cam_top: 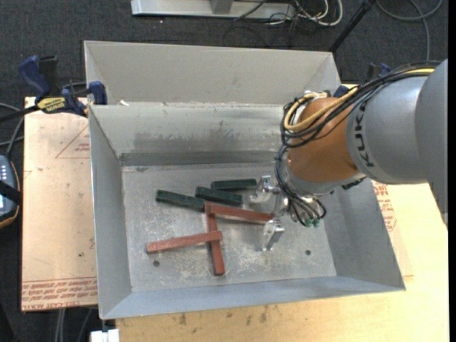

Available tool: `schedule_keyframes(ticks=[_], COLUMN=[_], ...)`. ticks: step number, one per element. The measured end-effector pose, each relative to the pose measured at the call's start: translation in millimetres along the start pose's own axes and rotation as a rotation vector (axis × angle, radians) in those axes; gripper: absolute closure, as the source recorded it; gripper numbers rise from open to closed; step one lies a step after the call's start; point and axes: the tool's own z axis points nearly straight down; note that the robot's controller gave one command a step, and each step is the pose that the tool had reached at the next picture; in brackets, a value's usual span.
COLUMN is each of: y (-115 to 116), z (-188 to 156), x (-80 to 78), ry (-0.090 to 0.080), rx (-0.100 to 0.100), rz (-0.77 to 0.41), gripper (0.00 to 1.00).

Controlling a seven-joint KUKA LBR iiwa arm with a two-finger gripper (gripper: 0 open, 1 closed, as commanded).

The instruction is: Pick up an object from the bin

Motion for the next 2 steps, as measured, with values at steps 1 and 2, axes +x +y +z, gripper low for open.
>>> schedule_keyframes(ticks=[1, 2], y=[10.7, 20.5], z=[-21.2, 1.2], x=[-11.4, -17.5], ry=[0.002, -0.014], rx=[-0.003, 0.001], rz=[-0.082, -0.064], gripper=[0.00, 0.00])
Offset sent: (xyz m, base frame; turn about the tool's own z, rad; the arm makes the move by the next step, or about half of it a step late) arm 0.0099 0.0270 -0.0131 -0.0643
